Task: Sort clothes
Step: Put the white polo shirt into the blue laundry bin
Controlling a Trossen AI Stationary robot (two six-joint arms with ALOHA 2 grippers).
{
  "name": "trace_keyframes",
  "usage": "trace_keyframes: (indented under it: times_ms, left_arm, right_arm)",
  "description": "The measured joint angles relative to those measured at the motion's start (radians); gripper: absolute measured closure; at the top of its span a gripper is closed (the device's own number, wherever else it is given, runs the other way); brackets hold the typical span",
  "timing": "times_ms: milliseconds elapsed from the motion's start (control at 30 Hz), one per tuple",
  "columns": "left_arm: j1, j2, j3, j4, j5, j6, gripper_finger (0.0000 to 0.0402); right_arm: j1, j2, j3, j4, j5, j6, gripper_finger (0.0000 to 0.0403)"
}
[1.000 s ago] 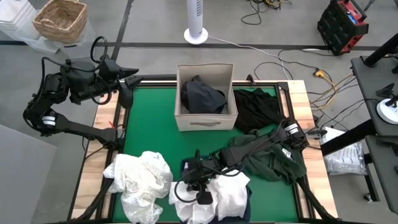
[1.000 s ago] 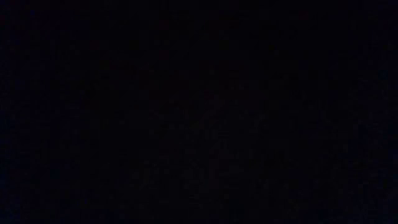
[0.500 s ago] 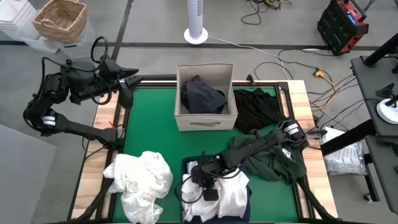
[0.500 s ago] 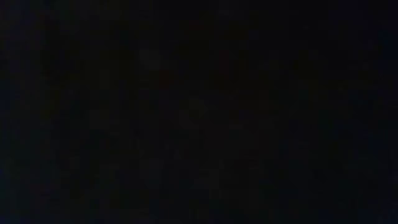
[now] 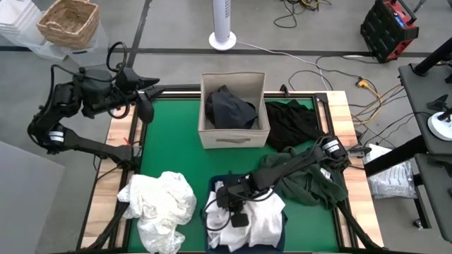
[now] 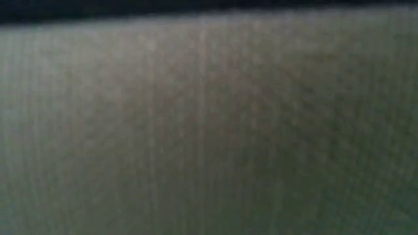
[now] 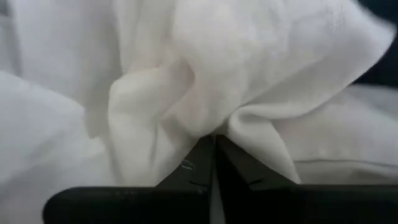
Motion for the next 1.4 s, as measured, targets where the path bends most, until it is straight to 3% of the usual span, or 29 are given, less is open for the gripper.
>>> trace_keyframes:
  times_ms: [267, 600, 800, 933, 1200, 1400]
  left_arm:
    - [0.0, 0.007, 0.0, 0.0, -0.001, -0.001, 0.0257]
    - [0.0, 0.01, 0.0, -0.002, -0.004, -0.001, 0.0257]
    - [0.0, 0.009, 0.0, -0.005, -0.004, -0.002, 0.0257]
    - [0.0, 0.01, 0.0, -0.005, -0.004, -0.002, 0.0257]
    - [0.0, 0.013, 0.0, -0.004, -0.004, -0.002, 0.0257]
    - [0.0, 0.013, 0.0, -0.001, -0.004, -0.002, 0.0257]
  right_arm:
    - [-0.008, -0.001, 0.173, -0.219, 0.031, -0.051, 0.039]
    - [-0.007, -0.012, 0.434, -0.612, 0.193, -0.104, 0.039]
    - [0.011, -0.024, 0.424, -0.715, 0.23, -0.082, 0.039]
    - [0.017, -0.024, 0.338, -0.656, 0.269, -0.083, 0.039]
    - [0.018, -0.024, 0.072, -0.189, 0.228, -0.122, 0.039]
    - [0.022, -0.024, -0.043, -0.038, 0.226, -0.138, 0.0391]
